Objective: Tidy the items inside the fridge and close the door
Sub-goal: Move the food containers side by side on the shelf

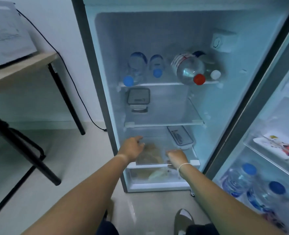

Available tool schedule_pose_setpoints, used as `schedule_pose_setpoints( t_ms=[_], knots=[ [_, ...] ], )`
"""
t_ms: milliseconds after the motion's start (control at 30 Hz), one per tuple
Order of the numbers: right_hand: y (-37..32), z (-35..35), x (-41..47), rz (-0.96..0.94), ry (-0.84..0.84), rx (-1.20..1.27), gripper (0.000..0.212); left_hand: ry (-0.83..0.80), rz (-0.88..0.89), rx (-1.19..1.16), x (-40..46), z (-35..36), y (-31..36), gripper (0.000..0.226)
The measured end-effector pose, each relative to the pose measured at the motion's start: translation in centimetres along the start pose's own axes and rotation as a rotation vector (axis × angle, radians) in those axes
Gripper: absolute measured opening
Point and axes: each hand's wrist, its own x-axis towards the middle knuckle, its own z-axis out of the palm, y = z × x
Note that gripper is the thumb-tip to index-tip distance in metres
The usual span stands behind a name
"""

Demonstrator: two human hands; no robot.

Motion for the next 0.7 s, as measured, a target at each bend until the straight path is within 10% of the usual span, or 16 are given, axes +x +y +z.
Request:
schedule_pose_setpoints(
  t_ms=[567,700],
  knots=[
    [5.6,-1.6,13.3,0.282,0.077,0.398,0.021,0.237,0.315,0.635,13.5,2.3,1.6,0.071],
    [6.1,-1.4,15.6,0.346,0.141,0.588,0.045,0.232,0.232,0.685,14.8,1.6,-0.8,0.071]
  ],
)
